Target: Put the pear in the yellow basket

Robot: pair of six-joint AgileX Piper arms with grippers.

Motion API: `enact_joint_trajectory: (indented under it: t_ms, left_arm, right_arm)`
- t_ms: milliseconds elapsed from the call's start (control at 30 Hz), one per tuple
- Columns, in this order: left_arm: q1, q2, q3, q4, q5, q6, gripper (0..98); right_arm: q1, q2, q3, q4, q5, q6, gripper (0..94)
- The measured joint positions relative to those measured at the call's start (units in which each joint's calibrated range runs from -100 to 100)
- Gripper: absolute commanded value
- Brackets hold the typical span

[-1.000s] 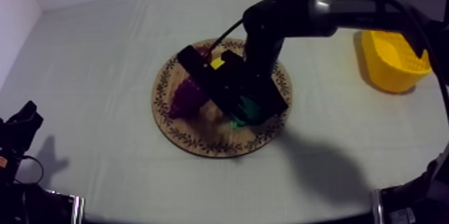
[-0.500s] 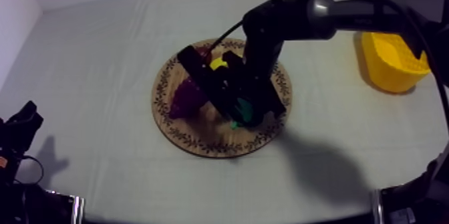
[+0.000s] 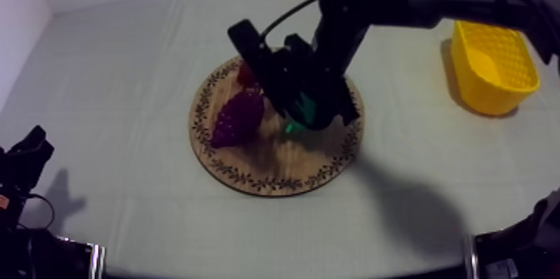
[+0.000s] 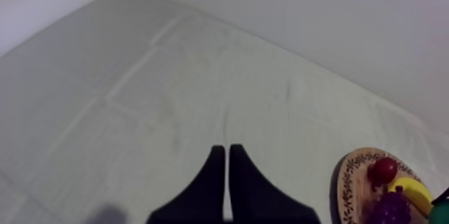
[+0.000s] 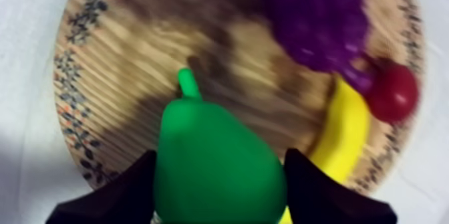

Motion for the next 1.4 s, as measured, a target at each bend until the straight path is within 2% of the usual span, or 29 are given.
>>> enact_joint_trajectory:
  t_ms: [133,267,533,733,1167,1300,1400]
  left_arm:
    - [0.0,0.0,0.0,0.00,0.0,0.0,0.1]
    - [0.0,0.0,0.0,0.00,0.0,0.0,0.1]
    - [0.0,0.0,0.0,0.00,0.0,0.0,0.1]
    - [0.0,0.0,0.0,0.00,0.0,0.0,0.1]
    - [0.0,0.0,0.0,0.00,0.0,0.0,0.1]
    - [0.0,0.0,0.0,0.00,0.0,0.0,0.1]
    - [0.0,0.0,0.0,0.00,0.0,0.0,0.1]
  right_arm:
    - [1.5,-3.0,-1.3,0.6,0.0,-1.1,43.8]
    - [3.4,-6.5,-2.5,1.6,-3.2,-3.8,44.3]
    - [9.5,-14.6,-5.0,3.9,-13.1,-14.7,44.4]
    - [16.3,-21.5,-5.5,3.9,-17.7,-23.5,44.7]
    - [33.8,-31.9,-1.3,6.1,-16.8,-39.8,44.8]
    - [38.0,-33.1,2.2,6.4,-16.5,-42.8,44.3]
    - [40.2,-33.3,5.0,5.3,-16.0,-43.4,43.8]
